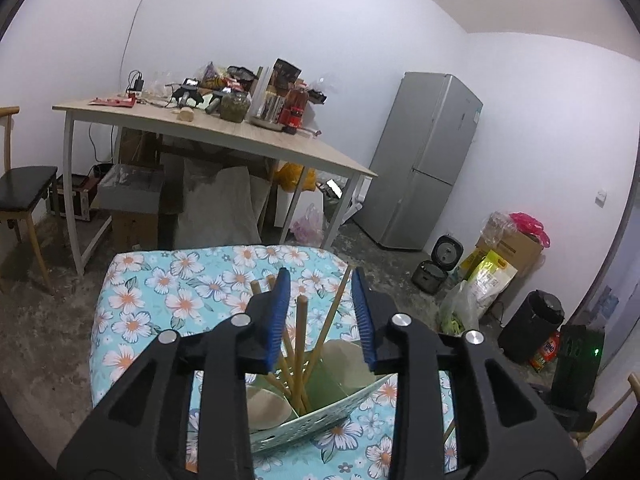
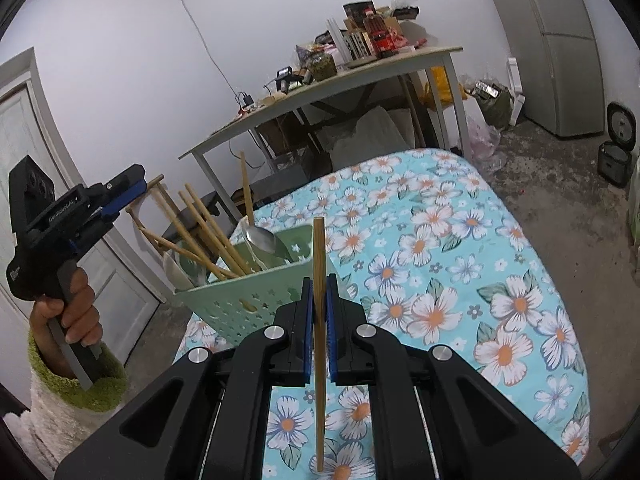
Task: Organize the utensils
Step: 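Lower the right gripper's chopstick into the green holder and open it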
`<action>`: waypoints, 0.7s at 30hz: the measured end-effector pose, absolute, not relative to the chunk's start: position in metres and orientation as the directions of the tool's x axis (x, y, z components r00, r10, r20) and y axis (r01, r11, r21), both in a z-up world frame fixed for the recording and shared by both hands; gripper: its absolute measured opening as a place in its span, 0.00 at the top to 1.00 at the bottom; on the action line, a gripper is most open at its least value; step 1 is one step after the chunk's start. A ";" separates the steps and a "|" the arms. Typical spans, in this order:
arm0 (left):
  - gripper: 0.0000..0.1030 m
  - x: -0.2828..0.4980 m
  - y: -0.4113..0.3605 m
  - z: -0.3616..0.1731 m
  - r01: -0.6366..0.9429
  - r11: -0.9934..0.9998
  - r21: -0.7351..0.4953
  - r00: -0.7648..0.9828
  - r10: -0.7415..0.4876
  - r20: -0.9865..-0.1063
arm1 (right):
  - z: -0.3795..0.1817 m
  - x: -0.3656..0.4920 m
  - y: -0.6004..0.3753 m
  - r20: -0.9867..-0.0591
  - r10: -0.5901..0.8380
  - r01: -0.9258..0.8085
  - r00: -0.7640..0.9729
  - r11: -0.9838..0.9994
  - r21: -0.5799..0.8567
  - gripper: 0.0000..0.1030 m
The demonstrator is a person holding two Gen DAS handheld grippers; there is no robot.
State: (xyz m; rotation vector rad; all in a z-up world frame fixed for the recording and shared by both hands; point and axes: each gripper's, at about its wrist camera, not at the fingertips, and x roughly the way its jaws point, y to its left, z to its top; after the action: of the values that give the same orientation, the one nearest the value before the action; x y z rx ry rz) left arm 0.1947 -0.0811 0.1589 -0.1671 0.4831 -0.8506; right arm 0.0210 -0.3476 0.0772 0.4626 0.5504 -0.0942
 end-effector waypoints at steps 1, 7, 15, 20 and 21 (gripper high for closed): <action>0.65 0.193 -0.078 0.160 0.681 0.654 -0.331 0.564 -0.756 -0.333 | 0.081 0.020 -0.347 -0.516 0.034 0.204 0.856 0.896 0.396 0.94; 0.53 0.176 -0.061 0.165 0.680 0.663 -0.313 0.598 -0.748 -0.287 | 0.124 0.016 -0.339 -0.434 0.005 0.159 0.901 0.927 0.341 0.94; 0.43 0.140 -0.022 0.142 0.669 0.691 -0.273 0.630 -0.723 -0.285 | 0.205 0.022 -0.320 -0.266 0.018 0.049 0.964 0.969 0.241 0.94; 0.39 0.124 -0.006 0.115 0.668 0.698 -0.258 0.622 -0.714 -0.323 | 0.244 0.036 -0.306 -0.175 0.041 -0.010 0.984 0.984 0.179 0.94; 0.39 0.124 -0.005 0.109 0.666 0.697 -0.266 0.614 -0.715 -0.335 | 0.249 0.042 -0.303 -0.167 0.055 -0.026 0.984 0.985 0.172 0.94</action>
State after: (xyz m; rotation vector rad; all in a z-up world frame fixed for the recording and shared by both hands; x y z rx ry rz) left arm 0.1238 -0.0046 0.1092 -0.1191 0.4385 -0.7982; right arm 0.0416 -0.3030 0.2493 0.1700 0.1723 0.0410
